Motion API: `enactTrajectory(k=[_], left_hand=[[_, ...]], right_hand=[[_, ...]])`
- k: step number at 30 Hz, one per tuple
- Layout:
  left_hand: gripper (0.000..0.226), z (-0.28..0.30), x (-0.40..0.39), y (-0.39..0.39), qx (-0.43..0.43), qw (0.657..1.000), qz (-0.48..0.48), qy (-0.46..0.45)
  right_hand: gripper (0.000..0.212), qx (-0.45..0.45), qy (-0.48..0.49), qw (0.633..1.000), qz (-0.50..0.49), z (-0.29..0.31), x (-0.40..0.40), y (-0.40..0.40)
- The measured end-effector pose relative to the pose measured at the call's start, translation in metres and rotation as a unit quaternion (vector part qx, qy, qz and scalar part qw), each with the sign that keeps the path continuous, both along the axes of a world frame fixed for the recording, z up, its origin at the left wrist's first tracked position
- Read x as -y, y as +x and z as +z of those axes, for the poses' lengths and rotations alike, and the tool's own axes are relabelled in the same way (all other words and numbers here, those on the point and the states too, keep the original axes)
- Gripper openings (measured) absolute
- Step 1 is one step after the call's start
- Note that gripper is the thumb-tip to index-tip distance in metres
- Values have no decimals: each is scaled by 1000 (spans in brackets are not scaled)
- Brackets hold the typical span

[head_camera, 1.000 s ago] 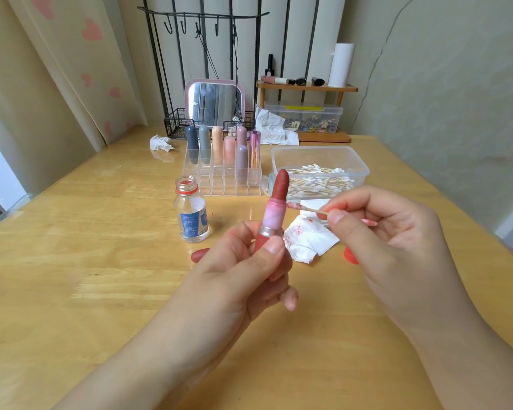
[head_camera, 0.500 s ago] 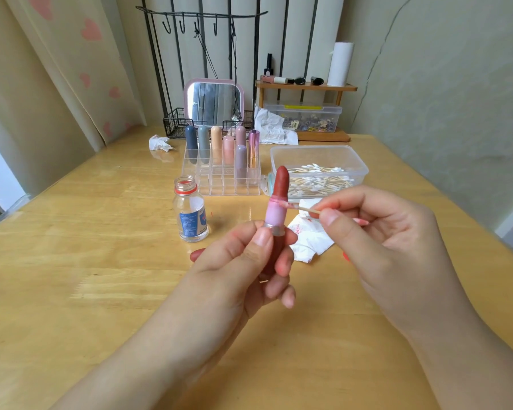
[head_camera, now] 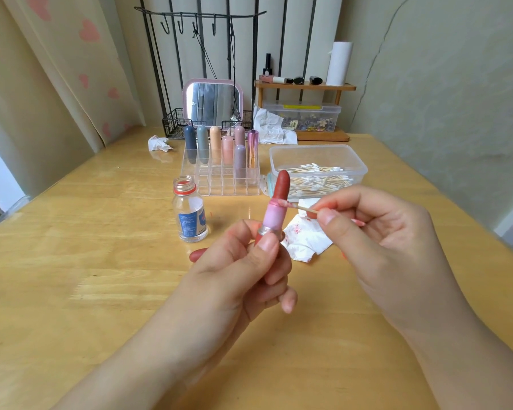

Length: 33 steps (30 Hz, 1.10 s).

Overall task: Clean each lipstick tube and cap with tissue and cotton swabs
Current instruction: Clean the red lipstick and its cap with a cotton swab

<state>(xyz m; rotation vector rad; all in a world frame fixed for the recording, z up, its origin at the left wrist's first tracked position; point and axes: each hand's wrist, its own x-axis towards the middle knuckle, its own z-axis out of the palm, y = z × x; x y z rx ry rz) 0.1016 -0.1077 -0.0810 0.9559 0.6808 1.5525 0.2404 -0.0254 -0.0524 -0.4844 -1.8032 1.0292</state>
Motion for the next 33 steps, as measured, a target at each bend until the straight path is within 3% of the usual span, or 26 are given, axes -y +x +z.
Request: enactTrajectory(k=[9,14,22,33], left_hand=[[31,0,0,2,3,1000,15,-15],[33,-4,-5,-4,32,999,-40,4],[19,-2,-3,-1,17,1000,-17,9],[27,-6,-5,-3,26,999,-40,7]], right_hand=[[10,-10,0,1000,4,3,2,0],[9,-6,-7,1000,-6,1,-1,1],[8,1,5,1000,4,0,1,-2],[6,-2,13,1000,7,0,0,0]])
